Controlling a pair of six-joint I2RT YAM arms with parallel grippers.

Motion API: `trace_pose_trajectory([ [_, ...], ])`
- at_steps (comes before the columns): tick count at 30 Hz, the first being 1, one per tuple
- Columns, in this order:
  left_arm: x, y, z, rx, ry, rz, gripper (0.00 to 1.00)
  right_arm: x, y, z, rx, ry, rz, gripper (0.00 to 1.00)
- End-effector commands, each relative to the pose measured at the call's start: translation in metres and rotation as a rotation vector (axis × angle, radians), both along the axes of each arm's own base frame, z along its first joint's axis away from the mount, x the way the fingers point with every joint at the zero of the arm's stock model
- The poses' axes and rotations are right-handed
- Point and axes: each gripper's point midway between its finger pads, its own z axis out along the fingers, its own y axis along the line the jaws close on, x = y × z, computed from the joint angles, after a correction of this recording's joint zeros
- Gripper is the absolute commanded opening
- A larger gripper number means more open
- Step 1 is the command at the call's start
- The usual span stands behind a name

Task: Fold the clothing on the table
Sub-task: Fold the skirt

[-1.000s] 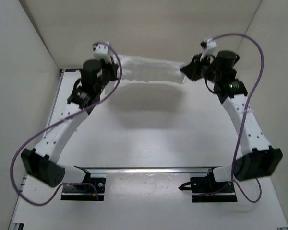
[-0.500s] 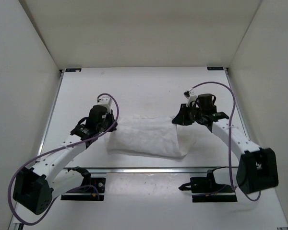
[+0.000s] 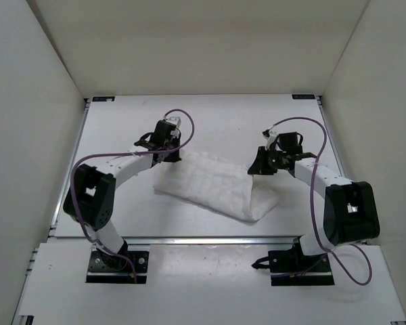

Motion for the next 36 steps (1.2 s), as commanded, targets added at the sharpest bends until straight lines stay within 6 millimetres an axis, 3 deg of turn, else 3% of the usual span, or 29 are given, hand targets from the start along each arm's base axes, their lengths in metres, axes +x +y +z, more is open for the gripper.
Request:
trace_pose_trajectory([
  [1,0.03,0.009,0.01,0.033,-0.022,0.035,0.0,-0.008,-0.011,0.0,-0.032,-0.043,-0.02,0.0],
  [6,0.046,0.002,-0.01,0.014,0.054,0.031,0.0,-0.012,-0.016,-0.022,-0.065,0.032,-0.041,0.0],
  [8,0.055,0.001,-0.013,0.032,0.054,0.012,0.07,-0.012,-0.021,-0.029,-0.074,0.063,-0.051,0.0],
  [9,0.056,-0.007,-0.015,0.044,0.062,-0.015,0.18,-0.013,-0.021,-0.032,-0.078,0.087,-0.053,0.0],
  [11,0.063,-0.01,-0.013,0.059,0.063,-0.025,0.3,-0.007,-0.024,-0.029,-0.078,0.102,-0.07,0.03],
  [13,0.074,-0.012,0.0,0.058,0.047,-0.017,0.62,-0.002,-0.028,-0.024,-0.087,0.105,-0.077,0.34],
  [14,0.076,-0.009,0.006,0.069,0.041,-0.009,0.78,0.001,-0.03,-0.017,-0.096,0.094,-0.083,0.41],
  [16,0.081,-0.003,0.029,0.076,-0.009,0.005,0.86,0.006,-0.027,-0.001,-0.094,0.058,-0.082,0.52],
  [18,0.085,0.004,0.05,0.077,-0.055,0.028,0.98,0.016,-0.03,0.027,-0.09,-0.017,-0.096,0.64],
  [20,0.083,0.01,0.08,0.062,-0.112,0.034,0.94,0.019,-0.023,0.049,-0.075,-0.072,-0.083,0.64],
  [21,0.082,0.01,0.085,0.044,-0.119,0.043,0.9,0.021,-0.021,0.061,-0.063,-0.092,-0.09,0.6],
  [22,0.077,0.007,0.096,0.01,-0.136,0.03,0.74,0.022,-0.015,0.071,-0.049,-0.118,-0.069,0.43],
  [23,0.069,0.001,0.098,-0.013,-0.127,0.005,0.46,0.018,-0.006,0.074,-0.029,-0.115,-0.046,0.18],
  [24,0.061,-0.003,0.099,-0.034,-0.131,0.0,0.31,0.017,0.0,0.075,-0.017,-0.114,-0.039,0.07],
  [25,0.049,-0.008,0.099,-0.049,-0.128,-0.02,0.04,0.012,0.009,0.072,0.003,-0.1,-0.014,0.0],
  [27,0.027,-0.024,0.084,-0.065,-0.098,-0.062,0.0,-0.004,0.024,0.054,0.02,-0.049,0.016,0.0],
  [29,0.002,-0.034,0.055,-0.082,-0.03,-0.1,0.0,-0.022,0.048,0.039,0.014,0.003,0.069,0.0],
  [31,-0.011,-0.043,0.038,-0.122,0.008,-0.105,0.0,-0.042,0.056,0.011,-0.036,0.078,0.098,0.0],
  [34,-0.023,-0.042,0.004,-0.142,0.07,-0.077,0.0,-0.064,0.055,-0.026,-0.113,0.175,0.085,0.0],
  [36,-0.031,-0.04,-0.014,-0.154,0.136,-0.058,0.0,-0.07,0.048,-0.039,-0.119,0.224,0.064,0.0],
])
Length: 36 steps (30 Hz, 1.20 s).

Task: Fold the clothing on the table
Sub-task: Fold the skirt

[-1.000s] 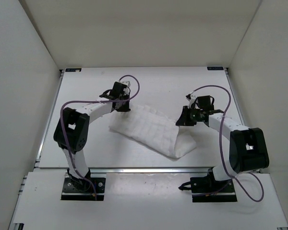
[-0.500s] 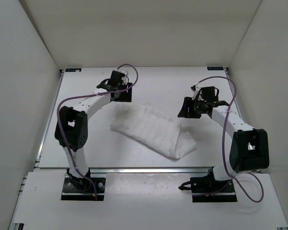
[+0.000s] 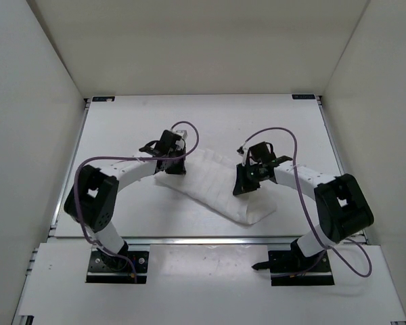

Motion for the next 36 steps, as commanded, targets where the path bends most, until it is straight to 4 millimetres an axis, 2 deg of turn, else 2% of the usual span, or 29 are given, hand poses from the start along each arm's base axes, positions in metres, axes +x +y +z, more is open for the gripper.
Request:
trace_pose_trajectory([
  [1,-0.006,0.002,-0.021,-0.056,0.094,0.057,0.0,-0.007,-0.018,-0.027,-0.066,0.086,-0.079,0.0],
  [5,-0.02,0.008,-0.05,-0.004,0.155,0.084,0.0,-0.008,-0.032,-0.045,-0.159,0.112,-0.092,0.0],
  [6,-0.025,0.012,-0.06,0.005,0.186,0.094,0.0,-0.004,-0.033,-0.043,-0.17,0.099,-0.09,0.0],
  [10,-0.048,0.019,-0.075,-0.009,0.248,0.13,0.0,0.014,-0.045,-0.054,-0.218,0.102,-0.135,0.0],
  [13,-0.058,0.017,-0.07,-0.023,0.243,0.134,0.0,0.034,-0.05,-0.058,-0.226,0.088,-0.161,0.0],
  [17,-0.076,0.016,-0.07,-0.025,0.253,0.128,0.0,0.078,-0.051,-0.046,-0.211,0.019,-0.157,0.01],
  [20,-0.074,0.016,-0.068,-0.065,0.243,0.128,0.0,0.101,-0.047,-0.034,-0.196,-0.012,-0.141,0.0],
  [22,-0.075,0.012,-0.068,-0.114,0.268,0.101,0.0,0.106,-0.046,-0.028,-0.199,-0.012,-0.131,0.03],
  [23,-0.072,0.012,-0.067,-0.119,0.263,0.096,0.0,0.115,-0.045,-0.016,-0.186,-0.043,-0.14,0.07],
  [26,-0.069,0.008,-0.068,-0.098,0.288,0.05,0.0,0.125,-0.047,0.015,-0.179,-0.118,-0.147,0.53],
  [27,-0.065,0.009,-0.068,-0.089,0.287,0.046,0.0,0.126,-0.049,0.029,-0.176,-0.149,-0.159,0.6],
  [28,-0.058,0.004,-0.059,-0.093,0.261,0.036,0.0,0.13,-0.055,0.044,-0.17,-0.18,-0.188,0.7],
  [29,-0.053,0.003,-0.053,-0.095,0.246,0.031,0.02,0.132,-0.064,0.05,-0.184,-0.195,-0.21,0.78],
  [30,-0.054,0.007,-0.054,-0.086,0.253,0.04,0.03,0.13,-0.071,0.058,-0.191,-0.203,-0.229,0.82],
  [32,-0.04,0.003,-0.036,-0.116,0.2,0.037,0.05,0.127,-0.093,0.064,-0.242,-0.21,-0.279,0.9],
  [33,-0.037,0.005,-0.034,-0.124,0.195,0.04,0.04,0.122,-0.105,0.062,-0.26,-0.203,-0.3,0.96],
  [36,-0.027,0.009,-0.034,-0.125,0.191,0.042,0.0,0.102,-0.129,0.044,-0.308,-0.15,-0.341,0.99],
])
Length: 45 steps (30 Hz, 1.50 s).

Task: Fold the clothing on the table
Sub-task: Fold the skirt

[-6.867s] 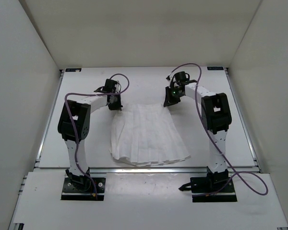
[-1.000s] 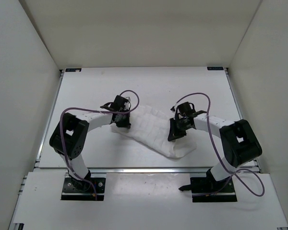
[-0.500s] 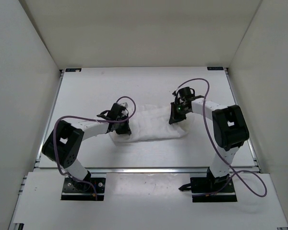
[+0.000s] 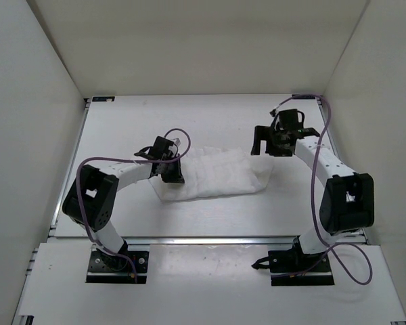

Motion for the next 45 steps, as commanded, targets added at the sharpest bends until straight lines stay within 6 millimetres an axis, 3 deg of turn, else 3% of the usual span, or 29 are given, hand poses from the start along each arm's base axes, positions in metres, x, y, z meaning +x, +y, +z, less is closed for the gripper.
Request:
trace_pose_trajectory([
  [1,0.015,0.007,0.012,-0.007,-0.02,-0.011,0.0,-0.028,-0.036,-0.025,-0.074,0.082,-0.075,0.99],
  [5,0.01,0.011,-0.003,0.01,0.022,-0.015,0.0,-0.045,-0.03,-0.053,-0.015,0.117,-0.072,0.99],
  [9,0.002,0.011,-0.011,0.014,0.044,-0.033,0.0,-0.053,-0.016,-0.067,0.018,0.137,-0.068,0.99],
  [16,-0.004,0.01,-0.023,0.039,0.073,-0.057,0.0,-0.049,0.008,-0.071,0.128,0.121,-0.037,0.99],
  [21,-0.006,0.008,-0.027,0.033,0.091,-0.063,0.0,-0.045,0.015,-0.08,0.16,0.141,-0.07,1.0],
  [26,-0.006,0.006,-0.028,0.042,0.092,-0.075,0.0,-0.047,-0.002,-0.075,0.284,0.107,-0.166,0.99],
  [31,-0.006,0.005,-0.033,0.042,0.11,-0.077,0.0,-0.045,-0.012,-0.053,0.346,-0.001,-0.177,0.99],
  [34,-0.006,0.005,-0.037,0.052,0.123,-0.083,0.0,-0.039,-0.005,-0.044,0.383,-0.034,-0.13,0.99],
  [40,-0.006,-0.002,-0.038,0.044,0.132,-0.108,0.0,-0.035,0.027,-0.05,0.418,-0.003,-0.035,0.99],
  [45,-0.003,0.005,-0.041,0.052,0.136,-0.094,0.0,-0.026,0.02,-0.044,0.47,-0.05,-0.089,0.99],
])
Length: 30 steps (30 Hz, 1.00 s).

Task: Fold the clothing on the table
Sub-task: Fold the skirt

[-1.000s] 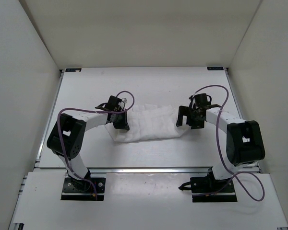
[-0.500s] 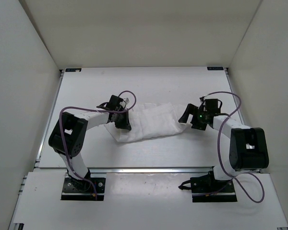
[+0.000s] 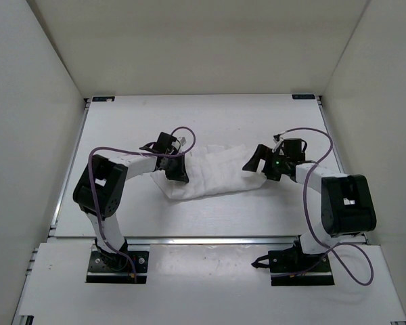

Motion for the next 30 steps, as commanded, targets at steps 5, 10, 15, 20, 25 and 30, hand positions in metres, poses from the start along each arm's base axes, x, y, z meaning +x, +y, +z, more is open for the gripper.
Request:
trace_pose_trajectory([
  [5,-0.019,0.017,-0.029,0.101,0.085,-0.014,0.0,0.023,-0.006,0.007,-0.16,-0.044,0.036,0.99],
  [10,-0.01,0.019,-0.018,0.151,0.053,-0.008,0.0,0.03,-0.011,-0.013,-0.254,0.035,0.035,0.81],
  [15,0.019,0.027,0.021,0.147,-0.067,0.053,0.0,0.029,-0.009,-0.018,-0.256,0.034,0.049,0.13],
  [20,0.038,0.044,0.037,0.178,-0.119,0.119,0.0,0.042,-0.022,-0.01,-0.286,0.023,0.021,0.0],
  [25,0.046,0.05,0.047,0.156,-0.18,0.173,0.0,0.053,-0.031,0.008,-0.308,-0.009,0.041,0.01],
  [30,0.046,0.033,0.037,0.109,-0.145,0.145,0.0,0.054,-0.025,0.015,-0.33,-0.031,0.072,0.0],
])
